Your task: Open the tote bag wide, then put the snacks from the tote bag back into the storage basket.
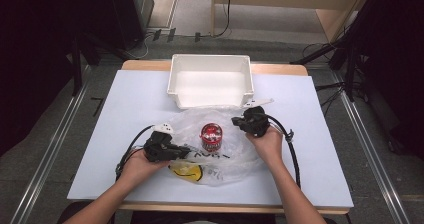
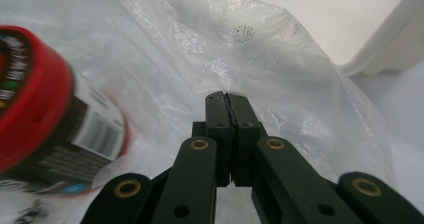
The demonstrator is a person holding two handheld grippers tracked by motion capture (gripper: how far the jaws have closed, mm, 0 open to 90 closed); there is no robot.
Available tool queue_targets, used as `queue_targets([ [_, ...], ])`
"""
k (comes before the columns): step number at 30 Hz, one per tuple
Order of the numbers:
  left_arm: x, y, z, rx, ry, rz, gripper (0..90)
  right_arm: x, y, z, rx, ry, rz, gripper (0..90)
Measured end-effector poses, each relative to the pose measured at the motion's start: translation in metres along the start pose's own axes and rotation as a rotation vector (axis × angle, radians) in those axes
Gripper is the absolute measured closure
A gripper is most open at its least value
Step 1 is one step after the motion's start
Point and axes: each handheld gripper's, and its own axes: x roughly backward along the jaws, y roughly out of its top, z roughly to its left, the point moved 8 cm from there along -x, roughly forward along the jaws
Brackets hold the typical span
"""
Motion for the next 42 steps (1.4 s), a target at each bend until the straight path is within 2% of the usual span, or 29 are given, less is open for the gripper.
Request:
queue_targets([
  [9, 0.013, 0.01, -0.001, -0.007, -0.023, -0.049, 70.5, 0.019, 0.011, 0.015, 0.024, 0.035, -0.052, 83.7],
  [13, 0.017, 0.012, -0.002, -0.027, -0.012, -0.057, 66.5, 0.024, 0.011, 0.02, 0.029, 0.052, -0.043, 77.4],
  [16, 0.019, 0.013, -0.001, -0.008, -0.019, -0.059, 60.8, 0.027, 0.01, 0.024, 0.042, 0.056, -0.035, 72.0],
  [19, 0.02, 0.013, 0.001, -0.022, -0.004, -0.062, 55.5, 0.029, 0.009, 0.028, 0.039, 0.06, -0.025, 67.1],
  [22, 0.021, 0.014, 0.003, -0.019, 0.0, -0.065, 50.2, 0.032, 0.008, 0.031, 0.05, 0.068, -0.021, 63.8],
  [28, 0.022, 0.015, 0.005, -0.018, -0.002, -0.068, 46.0, 0.04, 0.008, 0.039, 0.053, 0.085, -0.037, 54.8],
  [33, 0.023, 0.016, 0.006, -0.012, 0.004, -0.063, 45.7, 0.046, 0.006, 0.045, 0.061, 0.097, -0.04, 54.2],
  [42, 0.025, 0.017, 0.008, -0.012, 0.004, -0.066, 45.0, 0.049, 0.001, 0.057, 0.06, 0.112, -0.042, 46.1],
])
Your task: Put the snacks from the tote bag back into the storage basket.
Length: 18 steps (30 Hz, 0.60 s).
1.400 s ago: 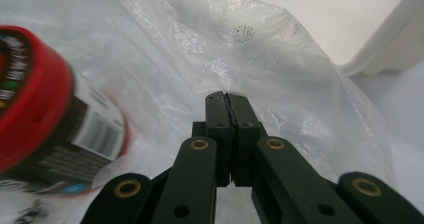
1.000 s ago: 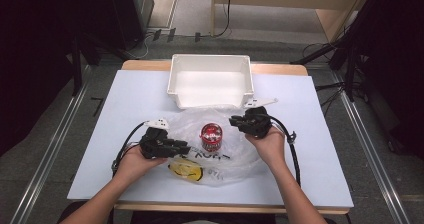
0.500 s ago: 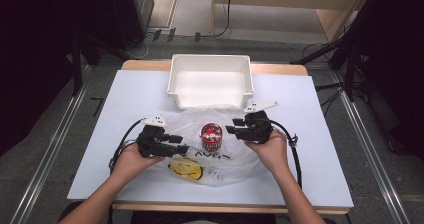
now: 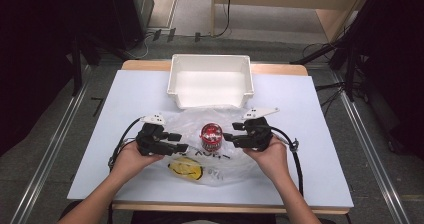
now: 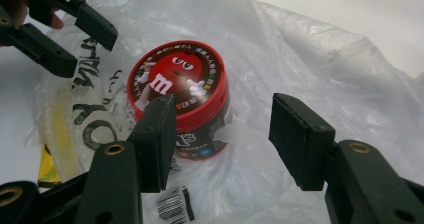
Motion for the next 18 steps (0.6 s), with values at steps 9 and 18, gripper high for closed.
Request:
queue_targets([
  [9, -0.001, 0.0, 0.0, -0.002, 0.001, 0.0, 44.5, -0.005, -0.003, 0.013, 0.009, 0.03, -0.004, 38.8],
  [18, -0.002, -0.001, 0.002, 0.004, 0.002, 0.011, 44.3, -0.014, -0.004, 0.019, -0.003, 0.047, -0.019, 26.4],
])
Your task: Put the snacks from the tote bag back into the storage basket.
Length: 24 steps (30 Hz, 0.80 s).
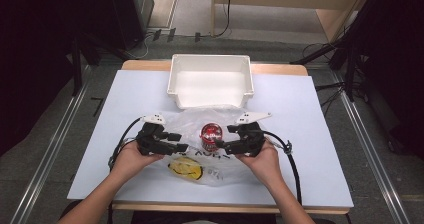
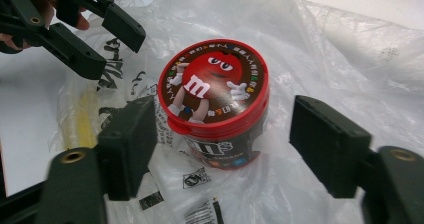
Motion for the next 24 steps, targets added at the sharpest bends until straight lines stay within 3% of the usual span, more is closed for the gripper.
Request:
queue_targets([
  [4, 0.0, 0.0, 0.0, -0.002, 0.001, 0.001, 44.4, -0.005, -0.002, 0.006, -0.013, 0.034, 0.002, 22.3],
  [7, 0.0, 0.0, 0.0, 0.0, 0.002, -0.001, 44.3, -0.009, -0.002, 0.007, 0.005, 0.004, -0.001, 21.1],
  [16, 0.0, 0.0, 0.001, 0.007, 0.0, 0.001, 44.4, -0.019, -0.008, 0.006, -0.005, -0.011, 0.02, 18.9],
  [24, 0.001, 0.0, 0.002, 0.008, 0.001, -0.004, 44.4, -0.029, -0.012, 0.005, -0.025, -0.058, 0.02, 17.1],
])
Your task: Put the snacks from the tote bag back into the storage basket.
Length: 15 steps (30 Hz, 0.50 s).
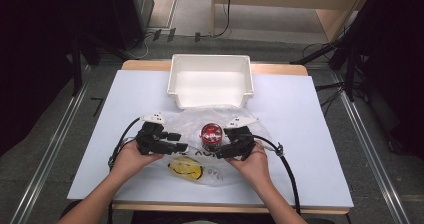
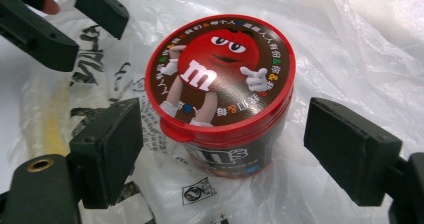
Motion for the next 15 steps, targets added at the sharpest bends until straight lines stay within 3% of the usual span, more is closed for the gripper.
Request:
queue_targets([
  [15, 0.002, 0.001, 0.003, 0.016, 0.001, -0.012, 44.5, -0.022, -0.002, 0.002, -0.013, -0.061, -0.011, 19.1],
])
